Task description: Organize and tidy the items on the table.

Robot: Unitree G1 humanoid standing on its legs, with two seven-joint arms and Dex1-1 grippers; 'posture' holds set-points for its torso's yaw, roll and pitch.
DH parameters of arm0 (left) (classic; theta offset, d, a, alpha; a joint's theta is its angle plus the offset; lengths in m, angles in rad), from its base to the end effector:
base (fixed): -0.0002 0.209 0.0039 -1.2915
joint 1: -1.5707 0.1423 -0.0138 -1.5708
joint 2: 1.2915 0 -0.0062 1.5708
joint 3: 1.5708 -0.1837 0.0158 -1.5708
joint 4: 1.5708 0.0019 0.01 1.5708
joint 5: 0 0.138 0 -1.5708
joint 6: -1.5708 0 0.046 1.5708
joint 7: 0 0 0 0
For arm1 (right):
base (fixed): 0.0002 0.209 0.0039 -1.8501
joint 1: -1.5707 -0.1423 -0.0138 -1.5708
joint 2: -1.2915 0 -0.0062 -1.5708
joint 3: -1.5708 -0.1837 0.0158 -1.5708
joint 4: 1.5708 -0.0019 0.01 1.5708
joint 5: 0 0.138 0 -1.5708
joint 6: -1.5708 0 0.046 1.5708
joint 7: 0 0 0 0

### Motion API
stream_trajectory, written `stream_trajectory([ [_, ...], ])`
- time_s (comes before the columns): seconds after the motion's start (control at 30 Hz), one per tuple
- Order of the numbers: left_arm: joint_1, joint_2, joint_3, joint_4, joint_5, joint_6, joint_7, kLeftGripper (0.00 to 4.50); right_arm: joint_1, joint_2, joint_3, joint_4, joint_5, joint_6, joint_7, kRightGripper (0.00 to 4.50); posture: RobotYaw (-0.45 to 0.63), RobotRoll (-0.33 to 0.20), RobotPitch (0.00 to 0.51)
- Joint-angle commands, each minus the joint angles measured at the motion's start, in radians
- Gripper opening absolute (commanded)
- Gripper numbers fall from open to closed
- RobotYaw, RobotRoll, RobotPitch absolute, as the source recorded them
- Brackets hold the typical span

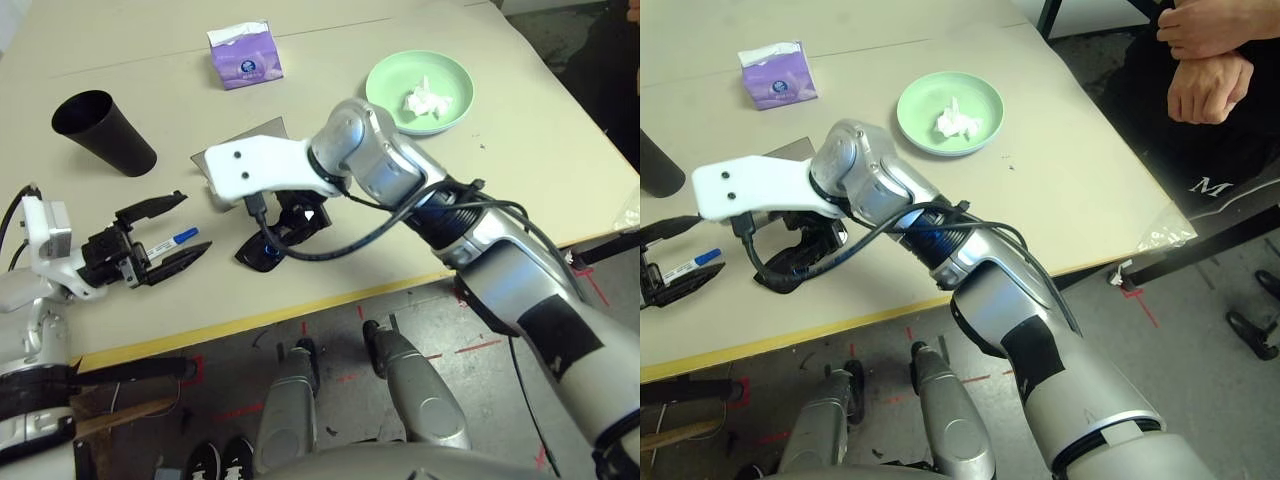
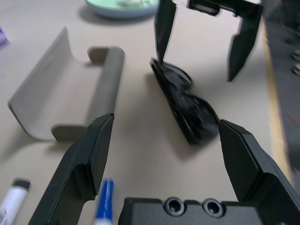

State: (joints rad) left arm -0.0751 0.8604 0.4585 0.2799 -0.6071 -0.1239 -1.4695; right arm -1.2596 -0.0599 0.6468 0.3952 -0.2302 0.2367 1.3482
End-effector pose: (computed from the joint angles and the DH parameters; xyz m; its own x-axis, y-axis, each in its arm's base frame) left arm 0.1845 0.3807 0.1636 0.5785 -0.8119 -0.0785 0.7830 0.5257 0.3327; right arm 0.2946 0.0269 0.2608 -0.0063 0.6831 -0.7303 -0.6770 -0.5405 -0.4996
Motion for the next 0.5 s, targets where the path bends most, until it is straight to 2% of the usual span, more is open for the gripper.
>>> stream_trajectory([
  [0.03,0.049,0.05,0.044,-0.007,-0.022,0.03,-0.049,4.5,0.012,0.021,0.021,-0.014,0.002,-0.05,-0.007,4.45,-0.14,0.0,0.284],
  [0.3,0.137,0.13,0.146,0.012,-0.039,0.045,-0.121,4.5,0.02,0.025,0.033,0.037,-0.025,-0.157,-0.029,4.45,-0.11,0.0,0.282],
  [0.5,0.209,0.143,0.218,-0.008,-0.043,0.051,-0.138,4.5,0.014,0.029,0.044,0.135,-0.066,-0.272,-0.065,4.45,-0.07,0.0,0.279],
])
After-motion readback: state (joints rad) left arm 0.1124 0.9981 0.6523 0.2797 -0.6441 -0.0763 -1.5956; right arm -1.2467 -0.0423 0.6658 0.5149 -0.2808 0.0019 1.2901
